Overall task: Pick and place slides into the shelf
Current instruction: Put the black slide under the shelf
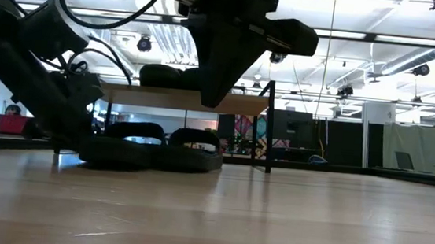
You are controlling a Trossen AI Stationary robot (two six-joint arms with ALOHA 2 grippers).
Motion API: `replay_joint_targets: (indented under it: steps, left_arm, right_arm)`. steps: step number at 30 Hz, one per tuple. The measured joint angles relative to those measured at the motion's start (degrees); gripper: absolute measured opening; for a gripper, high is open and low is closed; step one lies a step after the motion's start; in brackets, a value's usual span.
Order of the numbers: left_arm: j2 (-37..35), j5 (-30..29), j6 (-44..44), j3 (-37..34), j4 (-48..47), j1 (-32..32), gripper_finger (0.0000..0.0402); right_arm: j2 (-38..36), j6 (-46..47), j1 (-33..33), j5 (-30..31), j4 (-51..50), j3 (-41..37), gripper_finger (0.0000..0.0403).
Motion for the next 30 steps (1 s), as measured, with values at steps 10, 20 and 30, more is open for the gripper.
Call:
replay_joint_targets:
  steps: [10, 20, 30]
  left_arm:
    - [-10.0, 2.7, -1.1, -0.1, -13.2, -0.3, 0.001]
    - [-16.8, 15.3, -4.2, 0.5, -1.2, -11.4, 0.001]
    - [-6.5, 4.4, -7.9, 7.7, -0.9, -25.2, 0.001]
  right_arm:
    - [0.0, 0.0, 0.5, -1.0, -0.6, 0.0, 0.0008]
    - [-4.8, 1.1, 0.3, -0.8, 2.0, 0.0, 0.0008]
    - [-9.5, 2.2, 0.9, 6.2, -3.5, -0.9, 0.0008]
